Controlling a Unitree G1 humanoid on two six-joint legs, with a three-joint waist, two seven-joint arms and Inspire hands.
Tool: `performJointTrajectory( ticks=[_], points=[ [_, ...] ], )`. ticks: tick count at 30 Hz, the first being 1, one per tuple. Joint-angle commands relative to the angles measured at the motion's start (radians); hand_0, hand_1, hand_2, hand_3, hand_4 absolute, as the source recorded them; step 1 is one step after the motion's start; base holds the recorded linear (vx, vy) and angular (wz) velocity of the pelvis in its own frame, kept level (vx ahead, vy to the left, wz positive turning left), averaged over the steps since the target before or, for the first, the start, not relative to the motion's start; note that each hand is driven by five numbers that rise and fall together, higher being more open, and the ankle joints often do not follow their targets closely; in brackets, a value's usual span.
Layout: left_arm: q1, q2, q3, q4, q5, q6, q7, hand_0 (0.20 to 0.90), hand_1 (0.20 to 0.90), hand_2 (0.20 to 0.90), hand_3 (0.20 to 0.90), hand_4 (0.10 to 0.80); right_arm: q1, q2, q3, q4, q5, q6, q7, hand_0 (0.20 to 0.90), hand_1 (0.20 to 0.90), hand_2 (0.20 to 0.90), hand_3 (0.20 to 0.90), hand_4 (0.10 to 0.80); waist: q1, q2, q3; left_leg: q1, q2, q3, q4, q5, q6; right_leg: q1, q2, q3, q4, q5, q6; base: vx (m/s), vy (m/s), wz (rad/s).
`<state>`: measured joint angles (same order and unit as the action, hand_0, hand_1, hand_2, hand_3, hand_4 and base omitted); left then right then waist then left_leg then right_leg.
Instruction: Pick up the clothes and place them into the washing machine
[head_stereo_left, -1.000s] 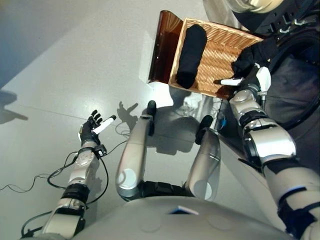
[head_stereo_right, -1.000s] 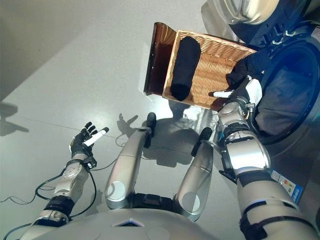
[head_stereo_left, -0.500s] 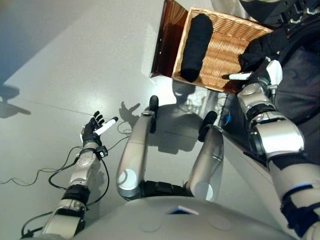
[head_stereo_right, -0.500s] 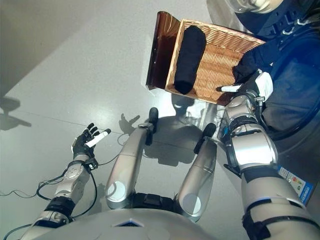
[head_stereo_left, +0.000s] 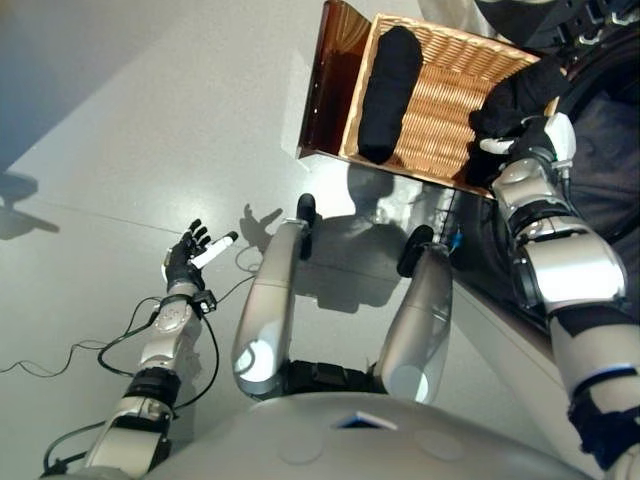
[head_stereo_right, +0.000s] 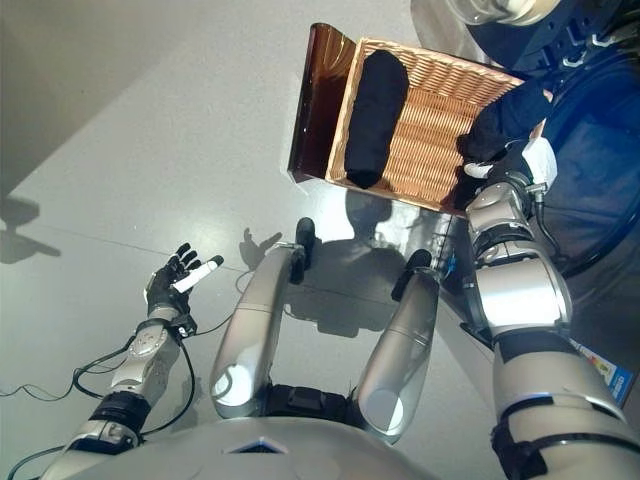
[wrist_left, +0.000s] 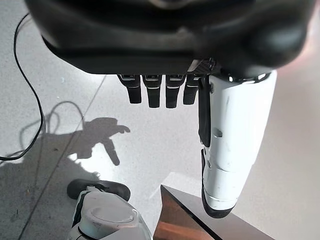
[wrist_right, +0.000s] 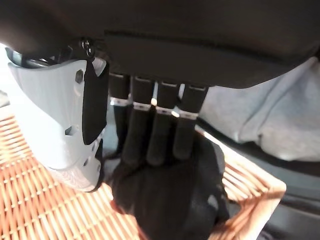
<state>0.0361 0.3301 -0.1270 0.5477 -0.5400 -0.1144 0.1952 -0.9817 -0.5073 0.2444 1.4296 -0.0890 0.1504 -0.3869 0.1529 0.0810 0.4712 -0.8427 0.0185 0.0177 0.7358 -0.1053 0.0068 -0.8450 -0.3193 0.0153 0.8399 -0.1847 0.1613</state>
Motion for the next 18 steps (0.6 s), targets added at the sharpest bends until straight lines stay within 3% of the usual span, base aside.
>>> performJointTrajectory(
  ticks=[1, 15, 18],
  points=[
    [0.066, 0.072, 0.059, -0.036, 0.020, -0.038, 0.003, 0.900, 0.900, 0.900, 0.900, 0.800, -0.013, -0.049, 0.038, -0.015, -0.013, -0.028, -0.013, 0.200, 0.200, 0.200, 0.200, 0.300, 0.016, 0.001, -0.031, -0.008, -0.007, 0.031, 0.028, -0.079, -0.013, -0.024, 0.021, -0.018, -0.017, 0.021, -0.074, 0.000, 0.000, 0.00],
    [0.016, 0.058, 0.076, 0.083, 0.035, -0.033, 0.011, 0.900, 0.900, 0.900, 0.900, 0.800, 0.040, -0.055, -0.006, -0.117, 0.079, -0.089, -0.035, 0.200, 0.200, 0.200, 0.200, 0.300, 0.003, -0.040, -0.066, 0.134, -0.009, 0.029, -0.164, -0.021, -0.014, 0.120, 0.037, -0.051, -0.210, 0.096, -0.054, 0.025, -0.005, -0.04],
    [-0.003, 0.049, 0.079, 0.123, 0.035, -0.031, 0.010, 0.900, 0.900, 0.900, 0.900, 0.800, 0.076, -0.054, -0.060, -0.146, 0.177, -0.124, -0.028, 0.200, 0.200, 0.200, 0.200, 0.300, -0.002, -0.054, -0.078, 0.180, -0.012, 0.026, -0.242, 0.031, -0.012, 0.177, 0.036, -0.071, -0.298, 0.149, -0.051, -0.009, -0.015, 0.00]
  ],
)
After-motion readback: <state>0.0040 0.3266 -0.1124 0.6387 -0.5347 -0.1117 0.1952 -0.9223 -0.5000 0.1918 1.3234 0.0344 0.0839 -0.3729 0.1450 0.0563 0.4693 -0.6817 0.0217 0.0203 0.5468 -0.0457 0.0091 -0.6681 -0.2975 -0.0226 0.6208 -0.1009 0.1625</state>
